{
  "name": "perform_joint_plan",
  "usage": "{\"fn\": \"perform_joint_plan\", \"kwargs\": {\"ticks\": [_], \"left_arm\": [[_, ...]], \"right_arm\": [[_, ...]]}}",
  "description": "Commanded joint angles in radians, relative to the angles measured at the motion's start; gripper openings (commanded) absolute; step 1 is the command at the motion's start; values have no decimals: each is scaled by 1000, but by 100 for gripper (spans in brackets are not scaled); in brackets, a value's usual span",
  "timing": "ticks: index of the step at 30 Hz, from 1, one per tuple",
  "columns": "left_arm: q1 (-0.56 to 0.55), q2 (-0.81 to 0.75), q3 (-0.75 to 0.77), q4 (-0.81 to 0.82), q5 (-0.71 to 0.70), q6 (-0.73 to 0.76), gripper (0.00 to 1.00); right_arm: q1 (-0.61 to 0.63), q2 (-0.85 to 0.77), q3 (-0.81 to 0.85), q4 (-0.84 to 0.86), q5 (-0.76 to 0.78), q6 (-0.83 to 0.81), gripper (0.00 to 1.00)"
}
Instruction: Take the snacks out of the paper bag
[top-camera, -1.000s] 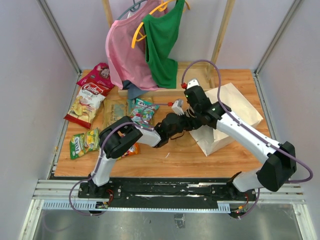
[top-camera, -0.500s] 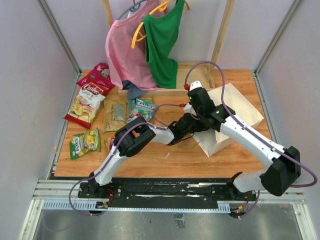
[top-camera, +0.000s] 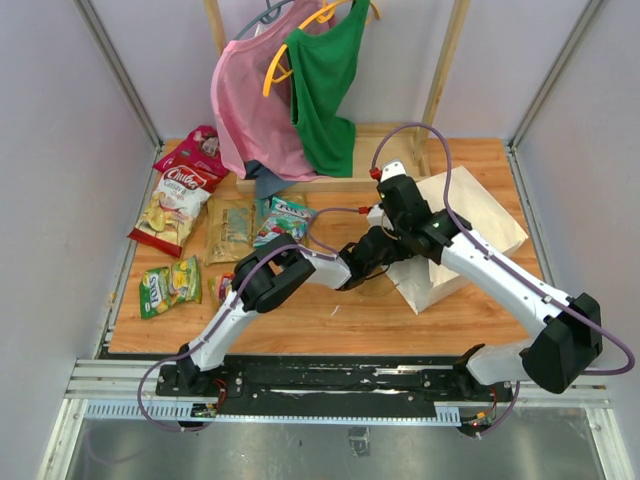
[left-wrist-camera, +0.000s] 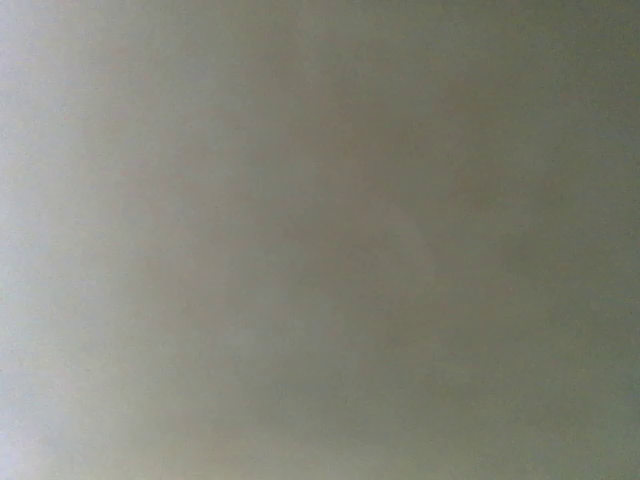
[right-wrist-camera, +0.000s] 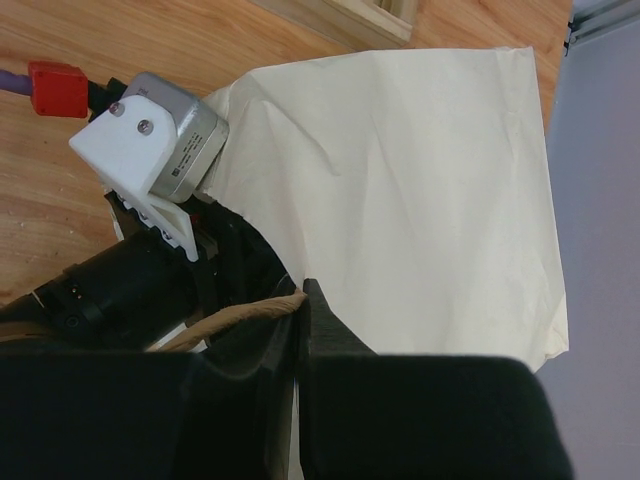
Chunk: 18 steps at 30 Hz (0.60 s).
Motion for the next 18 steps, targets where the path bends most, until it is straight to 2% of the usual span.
{"fn": "perform_joint_plan", "kwargs": {"ticks": [1, 6, 10, 12, 18], "left_arm": [[-7, 44, 61, 62, -32, -2, 39], [-5, 72, 122, 51, -23, -14, 30], [-5, 56, 109, 62, -31, -12, 11], [-5, 30, 76, 78, -40, -5, 6], [-4, -80, -54, 137, -47, 23, 3]], "right_arm": [[-18, -26, -15, 13, -9, 20, 1], [-19, -29, -17, 13, -8, 20, 1], [-20, -43, -24, 10, -3, 20, 1], [-21, -51, -26, 10, 0, 21, 1], [-33, -47, -33, 18, -3, 34, 1]]}}
